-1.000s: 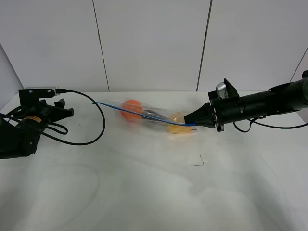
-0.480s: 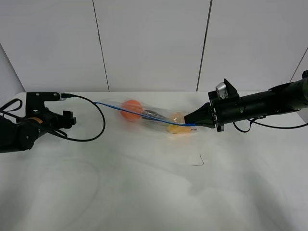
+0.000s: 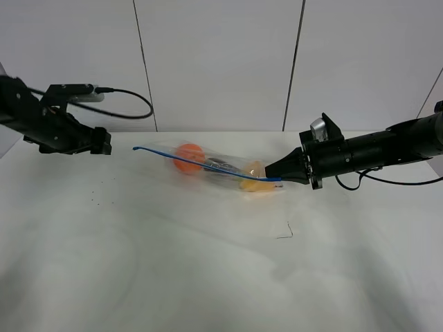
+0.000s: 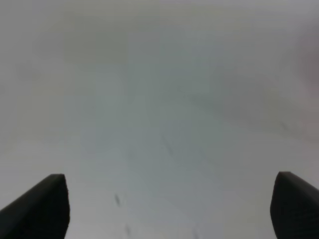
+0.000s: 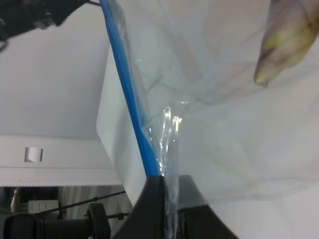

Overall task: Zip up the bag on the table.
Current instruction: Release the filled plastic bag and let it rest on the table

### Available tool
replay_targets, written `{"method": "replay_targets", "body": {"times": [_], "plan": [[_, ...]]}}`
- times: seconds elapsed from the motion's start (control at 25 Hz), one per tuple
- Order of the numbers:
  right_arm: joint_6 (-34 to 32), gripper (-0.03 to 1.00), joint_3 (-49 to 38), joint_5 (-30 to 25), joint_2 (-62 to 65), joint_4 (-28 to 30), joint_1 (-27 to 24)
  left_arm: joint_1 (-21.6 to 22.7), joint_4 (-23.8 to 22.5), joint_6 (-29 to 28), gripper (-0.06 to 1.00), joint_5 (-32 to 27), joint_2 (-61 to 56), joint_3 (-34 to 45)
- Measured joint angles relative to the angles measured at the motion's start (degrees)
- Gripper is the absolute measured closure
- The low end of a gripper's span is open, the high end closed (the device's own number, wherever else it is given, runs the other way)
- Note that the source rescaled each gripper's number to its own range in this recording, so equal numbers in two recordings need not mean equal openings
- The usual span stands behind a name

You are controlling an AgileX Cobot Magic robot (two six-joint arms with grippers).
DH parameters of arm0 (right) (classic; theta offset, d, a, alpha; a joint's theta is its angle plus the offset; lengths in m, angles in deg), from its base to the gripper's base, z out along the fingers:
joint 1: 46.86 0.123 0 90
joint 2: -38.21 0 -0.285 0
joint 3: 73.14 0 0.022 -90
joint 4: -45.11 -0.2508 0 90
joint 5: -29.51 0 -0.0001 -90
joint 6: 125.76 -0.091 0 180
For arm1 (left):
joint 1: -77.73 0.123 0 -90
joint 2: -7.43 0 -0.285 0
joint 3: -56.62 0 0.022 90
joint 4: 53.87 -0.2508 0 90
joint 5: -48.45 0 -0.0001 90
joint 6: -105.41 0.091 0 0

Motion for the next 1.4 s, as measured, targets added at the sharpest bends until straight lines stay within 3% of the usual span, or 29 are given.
{"method": "replay_targets", "body": {"times": [0.12, 0.24, 0.6, 0.88, 1.08, 1.4], "plan": [[0.0, 0.96, 0.0, 0.0, 0.0, 0.0, 0.0, 0.0, -0.1, -1.7, -0.06, -16.0, 0.7, -7.7], [0.0, 0.96, 0.0, 0.0, 0.0, 0.0, 0.0, 0.0, -0.3, -3.9, -0.06, -26.0, 0.7, -12.6], [0.0, 0.96, 0.0, 0.0, 0.0, 0.0, 0.0, 0.0, -0.5, -7.3, -0.06, -44.7, 0.7, -17.6], [0.0, 0.96, 0.0, 0.0, 0.0, 0.0, 0.0, 0.0, -1.0, -13.9, -0.06, -45.8, -1.7, -16.4], [0.0, 0.96, 0.0, 0.0, 0.0, 0.0, 0.0, 0.0, -5.8, -11.3, -0.06, -45.8, -9.8, -13.0], [0.0, 0.96, 0.0, 0.0, 0.0, 0.3, 0.0, 0.0, -7.7, -10.6, -0.06, -45.9, -30.7, 3.2]]}}
